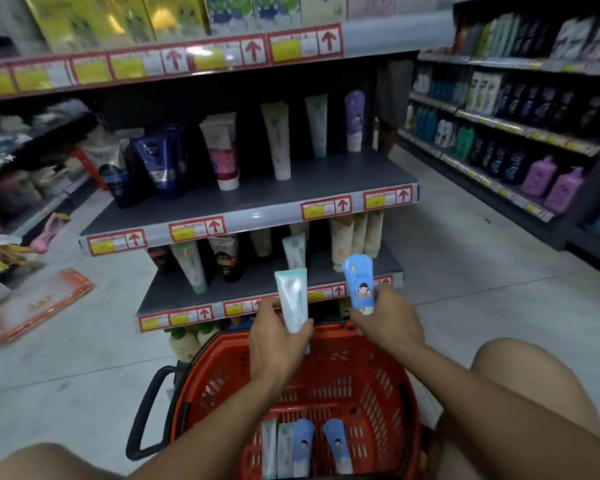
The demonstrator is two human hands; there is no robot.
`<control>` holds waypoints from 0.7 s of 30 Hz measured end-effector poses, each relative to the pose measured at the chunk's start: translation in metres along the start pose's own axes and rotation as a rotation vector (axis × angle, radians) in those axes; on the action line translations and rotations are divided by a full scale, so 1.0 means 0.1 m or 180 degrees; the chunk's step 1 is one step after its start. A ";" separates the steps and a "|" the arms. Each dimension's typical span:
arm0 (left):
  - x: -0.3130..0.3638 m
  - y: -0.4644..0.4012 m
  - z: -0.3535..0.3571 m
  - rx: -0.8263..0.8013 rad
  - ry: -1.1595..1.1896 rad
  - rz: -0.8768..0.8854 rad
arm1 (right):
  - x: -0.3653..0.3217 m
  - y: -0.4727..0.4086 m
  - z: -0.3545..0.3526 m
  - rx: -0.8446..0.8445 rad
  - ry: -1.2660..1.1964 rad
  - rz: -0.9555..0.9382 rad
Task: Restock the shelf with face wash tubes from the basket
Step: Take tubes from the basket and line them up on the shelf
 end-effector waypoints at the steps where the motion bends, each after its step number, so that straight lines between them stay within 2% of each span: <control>1: 0.08 -0.04 -0.02 0.0039 0.0018 0.0047 | -0.04 -0.03 -0.07 0.0067 -0.0022 -0.0014; 21: 1.74 -1.27 -0.48 0.0713 0.0781 0.0625 | -1.06 -1.40 -1.02 0.1068 -0.0753 -0.1260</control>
Point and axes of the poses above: each hand's wrist, its own y-axis away from the middle knuckle, its own z-axis out of the palm, x = y × z, the point moved 4 cm from there along -y, towards the middle knuckle, and after that the axes turned 13 degrees about -y, right-handed, at the moved point
